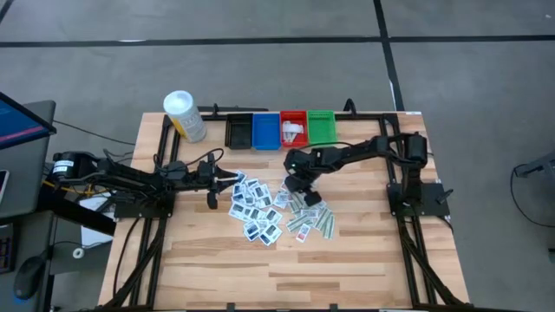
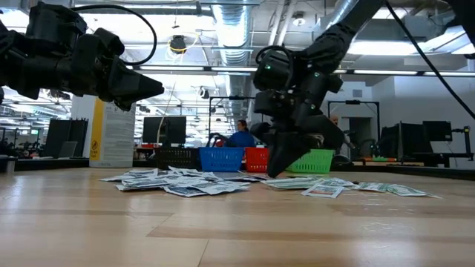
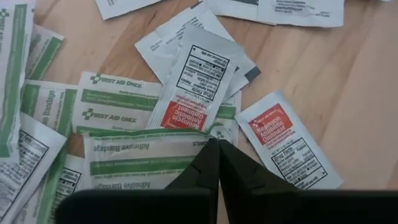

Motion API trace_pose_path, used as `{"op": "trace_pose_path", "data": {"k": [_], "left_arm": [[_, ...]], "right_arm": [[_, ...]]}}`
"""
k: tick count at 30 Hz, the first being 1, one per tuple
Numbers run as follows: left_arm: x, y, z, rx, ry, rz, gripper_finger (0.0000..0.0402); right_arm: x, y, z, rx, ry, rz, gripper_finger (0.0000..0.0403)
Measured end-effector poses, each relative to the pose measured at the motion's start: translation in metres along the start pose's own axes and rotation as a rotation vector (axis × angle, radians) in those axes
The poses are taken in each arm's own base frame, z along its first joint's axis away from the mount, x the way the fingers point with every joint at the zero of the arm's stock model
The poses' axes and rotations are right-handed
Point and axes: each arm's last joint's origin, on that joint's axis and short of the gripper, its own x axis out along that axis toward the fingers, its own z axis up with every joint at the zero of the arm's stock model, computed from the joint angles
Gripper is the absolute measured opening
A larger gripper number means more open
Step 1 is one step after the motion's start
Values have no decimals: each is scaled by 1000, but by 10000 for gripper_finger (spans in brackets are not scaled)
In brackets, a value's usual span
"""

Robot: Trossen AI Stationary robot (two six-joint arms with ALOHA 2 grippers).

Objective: Pick & Place First Aid Supplies
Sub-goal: Put the green bandage pack into the red bin

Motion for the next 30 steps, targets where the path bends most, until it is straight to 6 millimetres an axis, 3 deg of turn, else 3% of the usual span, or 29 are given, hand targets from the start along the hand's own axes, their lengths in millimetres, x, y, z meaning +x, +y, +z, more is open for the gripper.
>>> {"op": "trace_pose_path", "data": {"k": [18, 30], "left_arm": [[0, 0, 0, 0, 2, 0, 93], [0, 0, 0, 0, 5, 0, 93]], "right_arm": [[-26, -16, 27, -37, 103, -21, 0], [-54, -53, 34, -13, 138, -243, 0]]}}
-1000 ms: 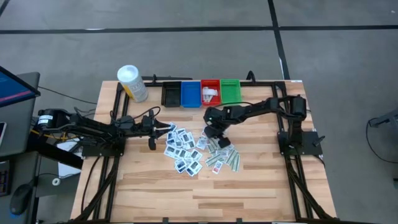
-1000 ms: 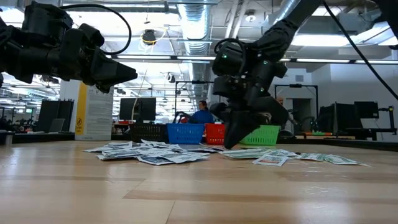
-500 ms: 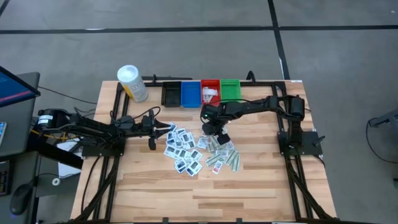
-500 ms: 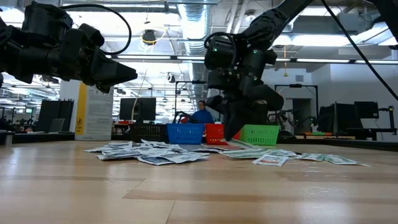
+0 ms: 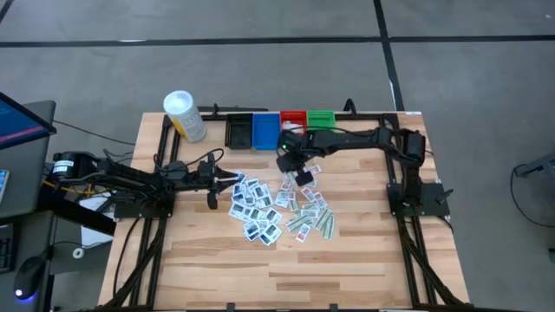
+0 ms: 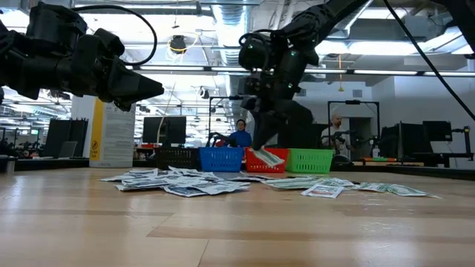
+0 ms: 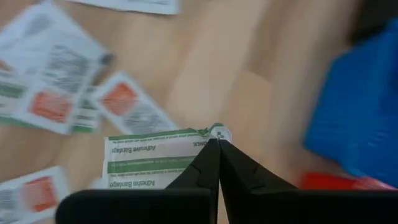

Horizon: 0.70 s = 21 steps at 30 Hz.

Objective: Pick & Place First Aid Supplies
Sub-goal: Put the green bandage pack into the red bin

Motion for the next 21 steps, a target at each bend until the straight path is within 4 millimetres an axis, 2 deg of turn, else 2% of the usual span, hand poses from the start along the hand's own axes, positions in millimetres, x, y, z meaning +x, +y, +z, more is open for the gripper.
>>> {"op": "trace_pose_path", "data": {"k": [5, 11, 15, 19, 21], "left_arm": [[0, 0, 0, 0, 1, 0, 93], [0, 0, 0, 0, 3, 0, 93], [0, 0, 0, 0, 3, 0, 93], [0, 0, 0, 0, 3, 0, 93], [0, 0, 0, 0, 3, 0, 93]], "right_arm": [[-19, -20, -5, 38, -10, -114, 0], [-60, -45, -15, 116, -95, -257, 0], [-79, -63, -26, 166, -142, -351, 0], [-86, -84, -42, 220, -167, -444, 0], [-82, -93, -50, 242, -168, -474, 0]]}}
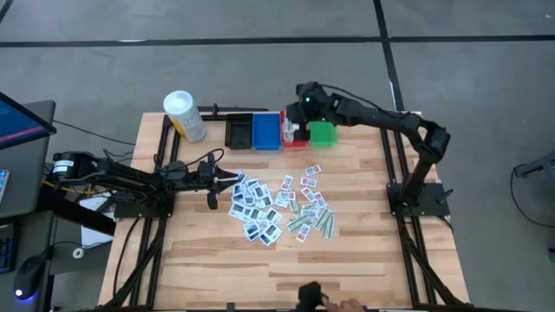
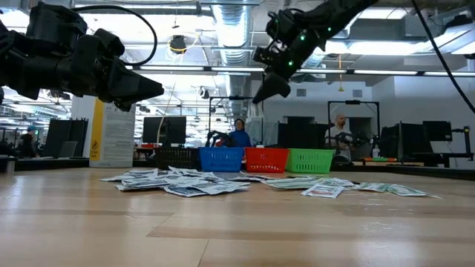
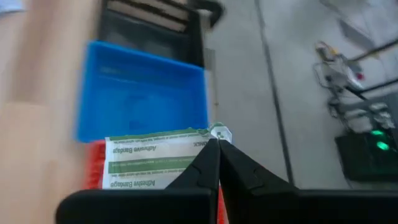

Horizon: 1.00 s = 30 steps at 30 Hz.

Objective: Pick & Place First Aid Supplies
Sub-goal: Put the green bandage pack into the red bin

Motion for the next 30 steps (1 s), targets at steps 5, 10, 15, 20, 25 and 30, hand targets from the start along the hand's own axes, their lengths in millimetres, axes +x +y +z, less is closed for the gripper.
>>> {"op": "trace_pose_path", "data": {"k": [5, 10, 15, 20, 25, 30], "left_arm": [[0, 0, 0, 0, 0, 0, 93], [0, 0, 0, 0, 0, 0, 93], [0, 0, 0, 0, 1, 0, 93], [0, 0, 0, 0, 0, 0, 93], [0, 0, 0, 0, 0, 0, 93], [0, 0, 0, 0, 0, 0, 93]], "right_arm": [[22, -13, -26, 42, 69, -11, 0], [47, -9, -46, 57, 137, 39, 0], [60, 2, -49, 47, 159, 73, 0], [61, 8, -45, 42, 154, 87, 0], [61, 12, -43, 78, 159, 95, 19], [60, 15, -47, 78, 201, 129, 62]]}}
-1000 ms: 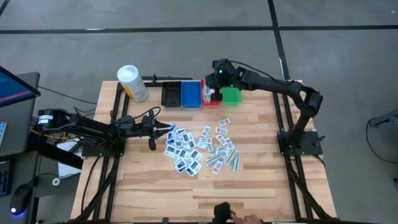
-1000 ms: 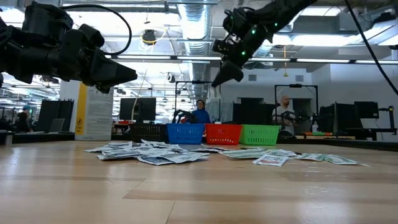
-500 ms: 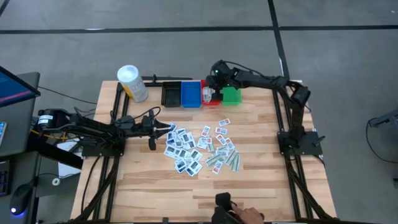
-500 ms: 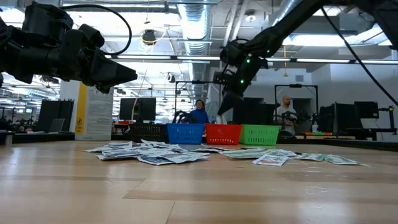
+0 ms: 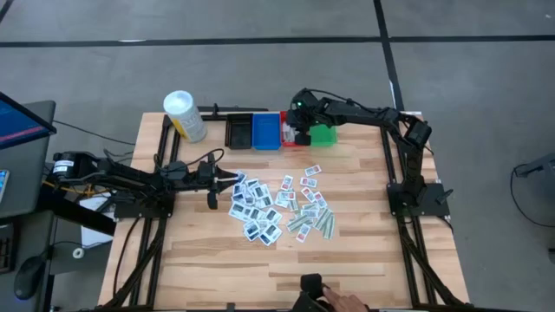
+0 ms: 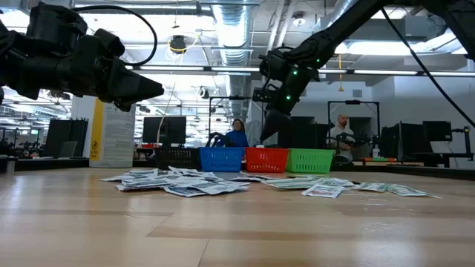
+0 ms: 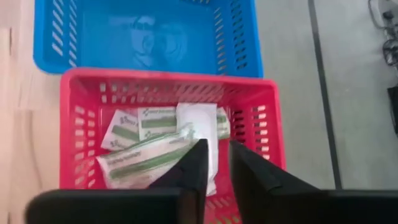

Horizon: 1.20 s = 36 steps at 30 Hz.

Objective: Pick & Place First Aid Supplies
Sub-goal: Put the green bandage pack into the red bin

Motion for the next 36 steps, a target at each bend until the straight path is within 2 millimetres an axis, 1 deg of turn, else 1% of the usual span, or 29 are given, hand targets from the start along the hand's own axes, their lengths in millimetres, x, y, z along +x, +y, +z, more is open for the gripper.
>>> {"op": "trace_pose_path", "data": {"k": [6, 11, 13, 15, 18, 20, 24, 26, 28, 36], "left_arm": [[0, 0, 0, 0, 0, 0, 93], [0, 0, 0, -6, 0, 0, 93], [0, 0, 0, -15, 0, 0, 93], [0, 0, 0, -15, 0, -1, 93], [0, 0, 0, -17, 0, 0, 93], [0, 0, 0, -18, 0, 0, 93], [0, 0, 0, -18, 0, 0, 93], [0, 0, 0, -18, 0, 0, 93], [0, 0, 0, -18, 0, 0, 93], [0, 0, 0, -18, -1, 0, 93]], "right_arm": [[0, 2, -2, -2, 25, 20, 102], [0, 4, -2, 22, 32, 26, 108], [-5, 4, -2, 26, 38, 33, 105], [-12, 5, 2, 25, 24, 30, 102], [-29, 8, 7, 36, 9, 55, 98], [-43, 10, 9, 56, -21, 117, 98], [-71, 15, 11, 101, -107, 295, 98], [-83, 19, 9, 111, -132, 372, 98], [-92, 27, 6, 104, -156, 413, 98], [-115, 69, -20, 117, -151, 448, 98]]}}
